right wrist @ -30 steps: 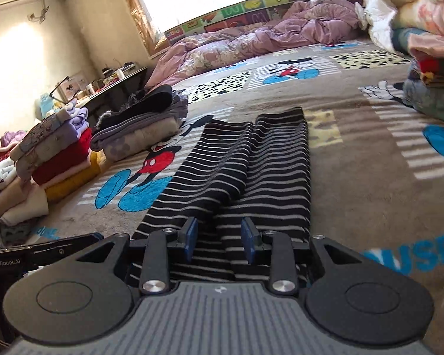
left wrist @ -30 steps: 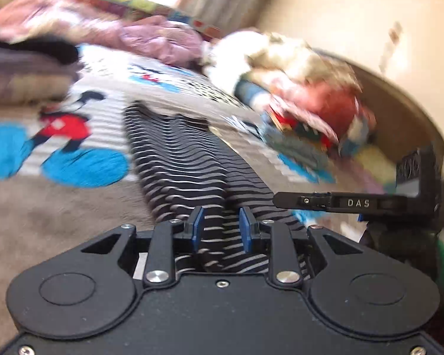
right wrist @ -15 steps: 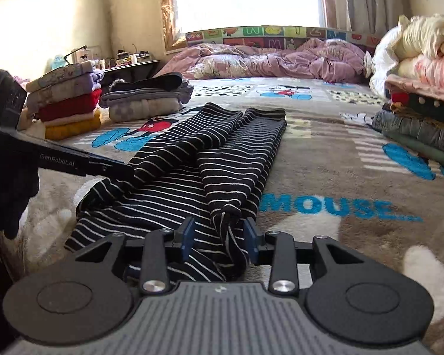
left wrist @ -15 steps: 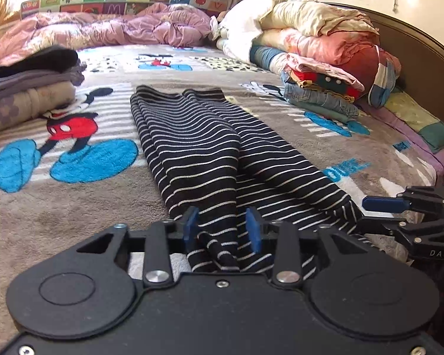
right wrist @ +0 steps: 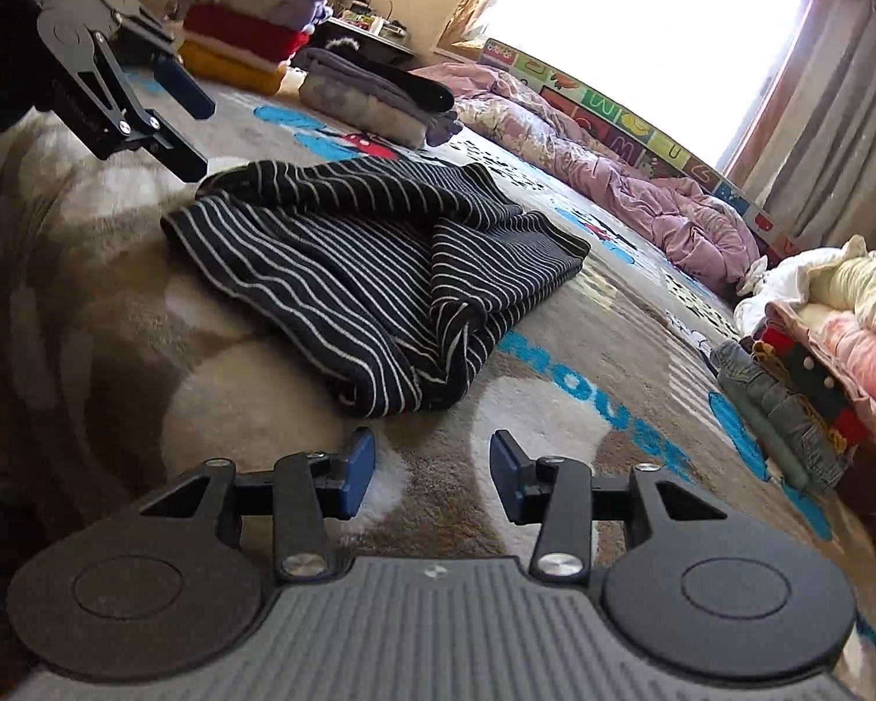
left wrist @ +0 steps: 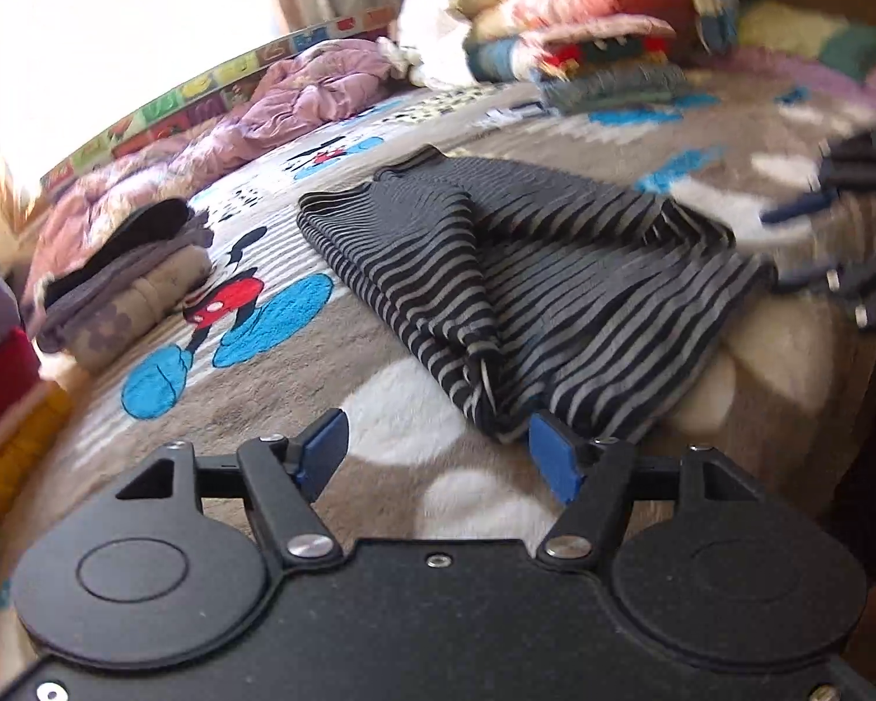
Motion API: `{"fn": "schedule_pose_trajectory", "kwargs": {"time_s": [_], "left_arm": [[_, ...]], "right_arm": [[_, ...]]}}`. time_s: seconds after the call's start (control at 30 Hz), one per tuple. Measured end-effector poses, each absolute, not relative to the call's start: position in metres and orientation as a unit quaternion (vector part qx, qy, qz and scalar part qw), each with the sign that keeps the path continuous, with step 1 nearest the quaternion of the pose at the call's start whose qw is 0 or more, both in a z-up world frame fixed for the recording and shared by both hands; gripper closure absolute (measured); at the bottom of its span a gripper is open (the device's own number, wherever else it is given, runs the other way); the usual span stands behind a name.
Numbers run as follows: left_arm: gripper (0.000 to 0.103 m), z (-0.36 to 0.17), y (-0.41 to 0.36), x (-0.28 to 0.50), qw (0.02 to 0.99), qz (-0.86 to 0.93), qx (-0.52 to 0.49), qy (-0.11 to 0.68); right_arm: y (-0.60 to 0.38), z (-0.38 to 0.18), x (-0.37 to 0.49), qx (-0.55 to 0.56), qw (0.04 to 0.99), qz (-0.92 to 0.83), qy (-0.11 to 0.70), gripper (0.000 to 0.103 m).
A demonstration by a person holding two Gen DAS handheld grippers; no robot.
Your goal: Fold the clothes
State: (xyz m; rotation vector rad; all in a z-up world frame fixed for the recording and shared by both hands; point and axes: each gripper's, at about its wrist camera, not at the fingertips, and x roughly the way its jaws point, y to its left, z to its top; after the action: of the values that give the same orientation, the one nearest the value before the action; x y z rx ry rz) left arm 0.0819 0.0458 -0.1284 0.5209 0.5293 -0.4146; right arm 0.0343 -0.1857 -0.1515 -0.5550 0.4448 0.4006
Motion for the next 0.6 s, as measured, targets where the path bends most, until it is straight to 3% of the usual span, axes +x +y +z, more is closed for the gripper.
{"fn": "schedule_pose_trajectory", "kwargs": {"time_s": [0.13, 0.27, 0.33, 0.6], "left_arm": [[0.034, -0.15, 0.029, 0.069, 0.875, -0.197, 0.373, 0.235], [0.033, -0.165, 0.016, 0.062, 0.849, -0.188, 0.459, 0.182], [0.033, -0.172, 0.011, 0.061, 0.837, -0.186, 0.491, 0.158], [0.032, -0.181, -0.002, 0.069, 0.816, -0.179, 0.542, 0.096]], "right_arm": [[-0.178, -0.156, 0.031, -0.321, 0.904, 0.193, 0.209, 0.058], [-0.178, -0.157, 0.03, -0.354, 0.894, 0.188, 0.202, 0.051], [-0.178, -0.158, 0.031, -0.365, 0.891, 0.182, 0.198, 0.045], [-0.167, -0.174, 0.041, -0.422, 0.879, 0.164, 0.149, 0.044]]}}
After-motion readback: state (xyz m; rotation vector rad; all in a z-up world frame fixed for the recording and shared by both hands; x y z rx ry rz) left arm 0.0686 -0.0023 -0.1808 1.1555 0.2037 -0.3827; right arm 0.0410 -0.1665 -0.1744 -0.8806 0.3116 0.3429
